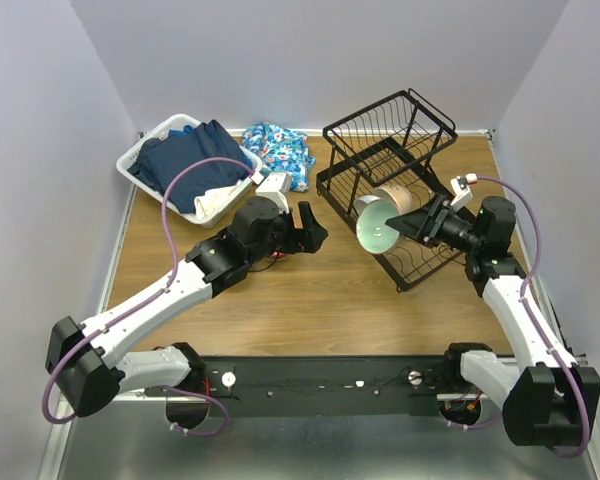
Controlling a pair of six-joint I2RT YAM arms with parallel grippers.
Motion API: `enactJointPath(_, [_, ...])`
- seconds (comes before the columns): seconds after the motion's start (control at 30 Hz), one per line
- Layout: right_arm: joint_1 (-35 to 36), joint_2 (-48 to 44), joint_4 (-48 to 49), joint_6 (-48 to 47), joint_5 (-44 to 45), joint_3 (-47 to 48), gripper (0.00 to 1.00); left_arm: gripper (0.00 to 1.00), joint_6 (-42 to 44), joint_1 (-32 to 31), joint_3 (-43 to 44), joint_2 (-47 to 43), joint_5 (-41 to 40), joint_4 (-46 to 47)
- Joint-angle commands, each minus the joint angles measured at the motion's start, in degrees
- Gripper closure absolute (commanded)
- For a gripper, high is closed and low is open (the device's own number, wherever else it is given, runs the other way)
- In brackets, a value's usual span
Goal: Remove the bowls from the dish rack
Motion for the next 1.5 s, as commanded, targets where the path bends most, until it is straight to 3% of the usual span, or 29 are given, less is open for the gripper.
enactJointPath(0.0, [1.5,1.4,9.4,4.7,-7.8,-1.5,0.80,0.10,-5.4,-1.4,-1.3,2.6,-2.3,7.5])
enactJointPath(0.3, [2.9,2.6,19.6,11.1,-11.0,-4.8,0.80,0.12,-10.4,-4.3,-0.1,11.2,-2.7,16.6])
enactJointPath(0.6, [3.3,2.2,25.5,15.0,-12.1,-7.0,0.80,0.21,-12.7,-5.1,3.1,18.9,0.2,20.2])
enactJointPath(0.8, [3.3,1.7,26.7,15.8,-11.9,-8.1,0.80,0.53,-14.3,-5.9,3.1,21.2,2.8,23.2])
enactJointPath(0.97, [3.3,1.7,27.7,16.6,-11.4,-9.4,0.80,0.89,-15.1,-6.2,2.1,21.4,3.8,25.2])
enactJointPath(1.03, [3.3,1.7,27.7,16.4,-11.1,-9.6,0.80,1.00,-15.0,-6.1,1.8,20.6,3.5,24.9])
enactJointPath(1.07, [3.3,1.9,27.7,16.3,-11.1,-9.7,0.79,1.00,-14.7,-6.1,1.6,20.1,3.1,24.6])
enactJointPath(1.2, [3.3,2.1,24.9,13.0,-10.2,-9.1,0.61,1.00,-12.6,-6.1,-0.3,17.1,0.6,22.8])
enactJointPath(1.33, [3.3,2.6,18.5,8.7,-9.5,-7.1,0.21,1.00,-9.4,-5.9,-1.5,13.1,-2.6,19.6])
enactJointPath(1.43, [3.3,3.4,12.2,3.5,-8.9,-3.9,0.00,1.00,-6.7,-5.5,-2.1,10.4,-4.7,15.3])
enactJointPath(1.47, [3.3,3.8,10.0,1.8,-8.9,-2.9,0.00,1.00,-6.0,-5.3,-2.3,9.6,-5.0,13.9])
